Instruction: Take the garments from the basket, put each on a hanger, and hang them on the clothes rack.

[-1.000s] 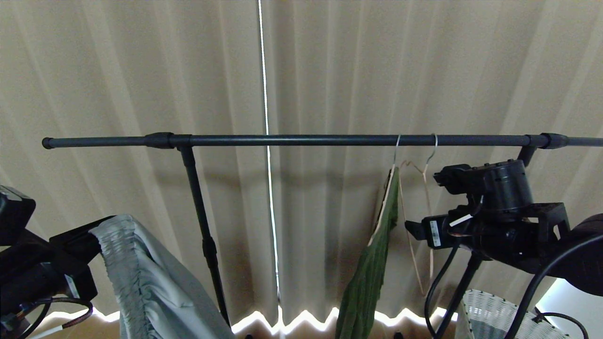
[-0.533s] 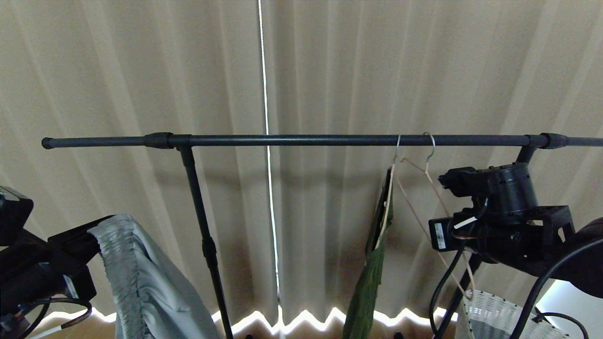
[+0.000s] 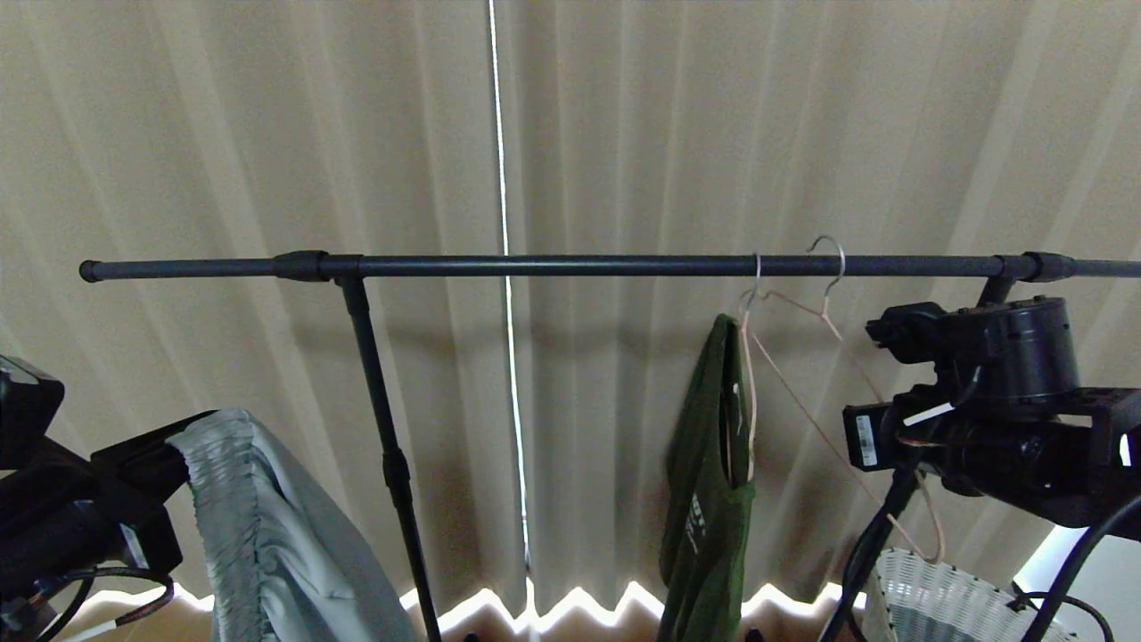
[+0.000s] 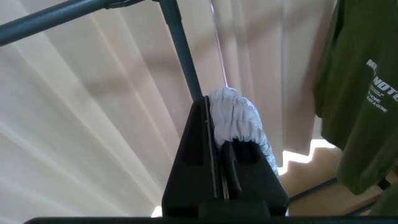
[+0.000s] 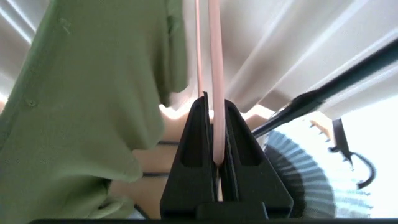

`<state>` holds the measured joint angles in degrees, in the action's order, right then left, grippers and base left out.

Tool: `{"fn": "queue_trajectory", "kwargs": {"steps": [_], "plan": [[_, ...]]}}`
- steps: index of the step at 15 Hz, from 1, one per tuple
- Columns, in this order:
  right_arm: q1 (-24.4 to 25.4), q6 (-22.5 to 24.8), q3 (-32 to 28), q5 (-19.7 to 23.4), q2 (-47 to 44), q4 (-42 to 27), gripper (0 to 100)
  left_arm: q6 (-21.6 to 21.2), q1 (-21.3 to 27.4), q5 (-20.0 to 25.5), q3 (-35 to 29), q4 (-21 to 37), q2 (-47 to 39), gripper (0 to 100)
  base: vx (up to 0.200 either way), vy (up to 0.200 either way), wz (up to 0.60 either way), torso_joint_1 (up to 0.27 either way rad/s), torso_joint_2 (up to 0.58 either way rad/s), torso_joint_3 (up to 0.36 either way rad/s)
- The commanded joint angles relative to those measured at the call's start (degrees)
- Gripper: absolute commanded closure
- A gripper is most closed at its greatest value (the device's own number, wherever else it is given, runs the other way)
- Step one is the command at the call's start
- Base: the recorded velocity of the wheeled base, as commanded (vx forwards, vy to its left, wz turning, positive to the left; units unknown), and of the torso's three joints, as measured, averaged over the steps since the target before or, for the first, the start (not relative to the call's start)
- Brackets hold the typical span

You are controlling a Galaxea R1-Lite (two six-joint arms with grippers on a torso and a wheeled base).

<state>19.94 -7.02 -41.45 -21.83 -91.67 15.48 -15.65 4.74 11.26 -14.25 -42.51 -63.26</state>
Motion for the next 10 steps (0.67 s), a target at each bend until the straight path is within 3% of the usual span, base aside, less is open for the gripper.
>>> {"fn": "queue_trajectory", "kwargs": {"steps": [1, 10], "plan": [[-1.84, 0.78, 0.23, 0.39, 4.40, 0.34, 100, 0.01, 0.00, -0.01, 0.01, -0.03, -0.02, 100, 0.000, 0.000, 0.00, 0.000, 0.00, 0.000], [-1.84, 0.78, 7.70, 1.35, 14.59, 0.43, 100, -0.08, -0.08, -0.01, 0.36, -0.03, 3.40, 100, 0.000, 0.000, 0.00, 0.000, 0.00, 0.000]]}}
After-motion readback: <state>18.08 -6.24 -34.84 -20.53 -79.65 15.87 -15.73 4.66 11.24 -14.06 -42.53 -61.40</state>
